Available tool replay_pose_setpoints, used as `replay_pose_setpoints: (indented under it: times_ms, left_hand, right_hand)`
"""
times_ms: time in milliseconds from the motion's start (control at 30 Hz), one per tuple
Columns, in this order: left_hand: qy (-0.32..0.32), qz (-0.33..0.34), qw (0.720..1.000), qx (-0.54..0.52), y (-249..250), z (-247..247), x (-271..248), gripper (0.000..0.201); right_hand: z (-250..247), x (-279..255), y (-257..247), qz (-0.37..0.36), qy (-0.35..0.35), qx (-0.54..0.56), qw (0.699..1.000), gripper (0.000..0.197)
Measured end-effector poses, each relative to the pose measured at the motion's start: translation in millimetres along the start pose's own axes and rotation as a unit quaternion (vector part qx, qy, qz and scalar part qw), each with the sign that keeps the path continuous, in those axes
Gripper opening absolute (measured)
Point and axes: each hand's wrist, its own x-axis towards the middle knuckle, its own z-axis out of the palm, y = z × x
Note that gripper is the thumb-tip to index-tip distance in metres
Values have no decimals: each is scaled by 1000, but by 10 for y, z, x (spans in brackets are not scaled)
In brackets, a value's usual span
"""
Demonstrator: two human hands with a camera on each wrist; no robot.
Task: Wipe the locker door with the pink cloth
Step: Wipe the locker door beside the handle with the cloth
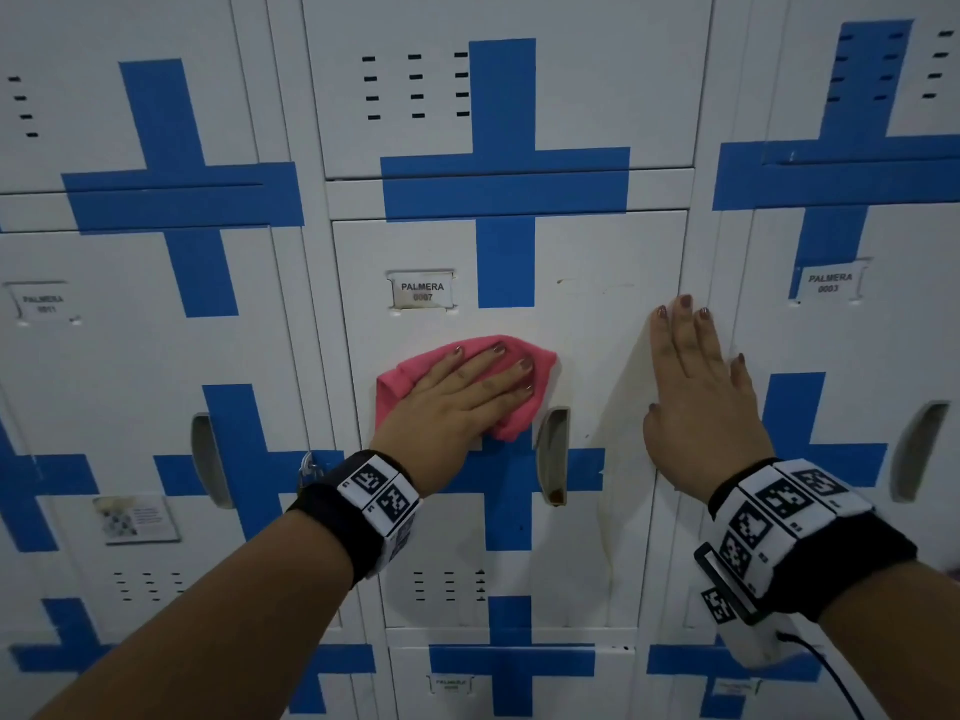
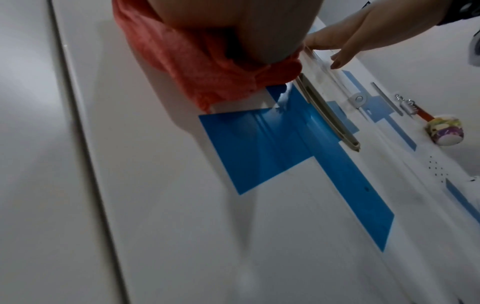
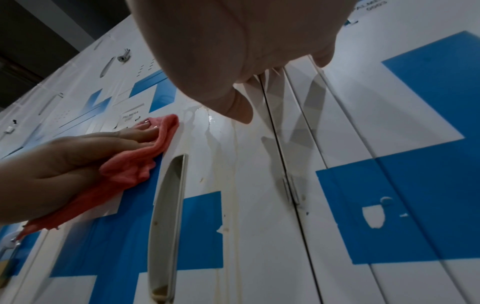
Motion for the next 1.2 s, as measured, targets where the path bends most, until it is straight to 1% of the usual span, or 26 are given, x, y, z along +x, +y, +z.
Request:
replay_pose_setpoints:
  times_ms: [33,67,133,233,300,400,500,600,733,867,967,1067,1200]
  left_hand:
    - [1,6,1000,-5,-17,-10,-13,56]
    - [-2,7,1000,-11,-33,-18,-33,51]
    - [-6,-1,1000,-20,-47,-31,-98,51]
    - [-9,-39,999,-17,-35,-24,-173,58]
    - [3,-89,996,-28,12,-14,-159,63]
    - [34,-164,983,-71,112,-27,-5,73]
    - [58,-192,975,-91,151,-51,196,80]
    - [69,-182,977,-86,118,-91,381,80]
    - [53,-146,986,-66,123,-198,574,83]
    - [7,-102,994,-43,186,-262,667,66]
    - [-23,-64,996,-50,222,-244,681,66]
    - [-26,-32,997,-59,250,-188,614,62]
    - [-17,-13,997,-73,245,-79,439,62]
  right_hand:
    - [-4,1,8,-1,-1,-1,1000,86]
    - [-11,4,12,-1,-2,-1,1000,86]
    - [-27,11,24,-4,-2,4,1000,87]
    - [-45,15,34,-8,-3,8,1000,88]
    - [-36,7,27,-8,-7,8,1000,88]
    - [-29,-2,14,-5,-9,8,1000,89]
    - [-30,-5,13,-7,-7,10,1000,88]
    - [-29,-4,14,-6,-7,15,1000,88]
    - [-19,-3,8,-5,-3,14,1000,88]
    - [-1,-3,-15,-2,0,12,1000,88]
    - [12,0,-17,0,4,14,1000,89]
    - [22,1,-8,0,5,12,1000,90]
    - [26,14,6,-7,6,11,1000,90]
